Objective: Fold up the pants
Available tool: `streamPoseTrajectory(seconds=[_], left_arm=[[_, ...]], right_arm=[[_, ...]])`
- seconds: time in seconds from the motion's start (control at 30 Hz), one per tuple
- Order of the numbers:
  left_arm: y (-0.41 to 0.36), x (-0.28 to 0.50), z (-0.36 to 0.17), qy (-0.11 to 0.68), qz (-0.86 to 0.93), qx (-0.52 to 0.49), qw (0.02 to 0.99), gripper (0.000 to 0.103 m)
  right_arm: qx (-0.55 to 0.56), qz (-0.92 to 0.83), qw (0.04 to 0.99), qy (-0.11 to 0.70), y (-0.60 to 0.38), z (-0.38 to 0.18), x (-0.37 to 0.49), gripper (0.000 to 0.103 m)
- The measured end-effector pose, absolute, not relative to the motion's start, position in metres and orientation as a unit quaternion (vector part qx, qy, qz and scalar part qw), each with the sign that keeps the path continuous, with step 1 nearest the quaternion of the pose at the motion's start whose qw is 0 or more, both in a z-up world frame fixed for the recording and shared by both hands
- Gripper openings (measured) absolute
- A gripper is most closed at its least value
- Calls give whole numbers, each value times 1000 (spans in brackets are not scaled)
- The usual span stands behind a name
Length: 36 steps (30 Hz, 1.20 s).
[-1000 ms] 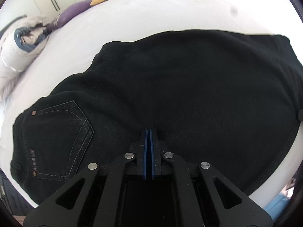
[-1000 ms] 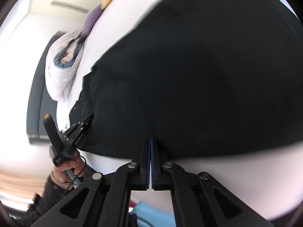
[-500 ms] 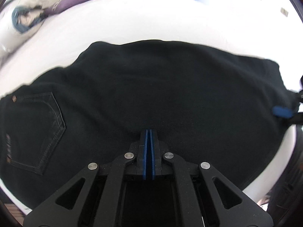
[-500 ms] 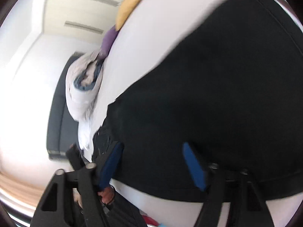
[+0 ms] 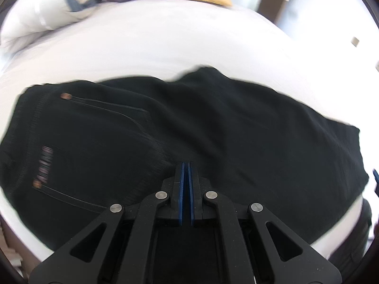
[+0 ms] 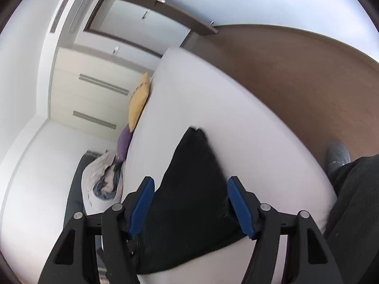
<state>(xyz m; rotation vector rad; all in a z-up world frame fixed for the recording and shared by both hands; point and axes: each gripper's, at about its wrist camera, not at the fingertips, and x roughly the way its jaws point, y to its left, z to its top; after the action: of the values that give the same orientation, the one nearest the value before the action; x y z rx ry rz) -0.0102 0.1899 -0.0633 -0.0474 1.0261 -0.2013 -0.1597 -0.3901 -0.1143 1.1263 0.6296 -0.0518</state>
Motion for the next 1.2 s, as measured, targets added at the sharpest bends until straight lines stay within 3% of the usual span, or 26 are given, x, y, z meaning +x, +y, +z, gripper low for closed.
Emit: streamPoseTrajectory(seconds=[0.1,0.33,0.6,0.87,0.93,1.0,1.1,1.2], left_arm=[[187,6,-53,479,-105,-49,870,3],[89,2,-46,475,-189,-40,859,3],[-4,-8,-52,496,-252,12,831,3],[7,-14,-80,522,-251,-46,814,3],[9,-15,-82,523,-251,-51,813,3],[15,-18,-83,522,-250,-50,814,3],[12,-18,-84,522,-246,-51,815,3],[6,-17,-86,522,-243,-51,816,3]], right_arm=[[517,-29,793,322,-369,-113,-171,68],[591,-82,727,340,-375,-157,-195,69],[640,-78,711,281,-390,-170,-203,71],[642,-54,722,254,-385,-169,-177,70],[640,-56,724,252,-386,-167,-175,66],[642,-55,721,256,-388,-169,-172,46],[646,-63,713,265,-389,-178,-169,24],[645,-67,712,270,-390,-184,-168,17]])
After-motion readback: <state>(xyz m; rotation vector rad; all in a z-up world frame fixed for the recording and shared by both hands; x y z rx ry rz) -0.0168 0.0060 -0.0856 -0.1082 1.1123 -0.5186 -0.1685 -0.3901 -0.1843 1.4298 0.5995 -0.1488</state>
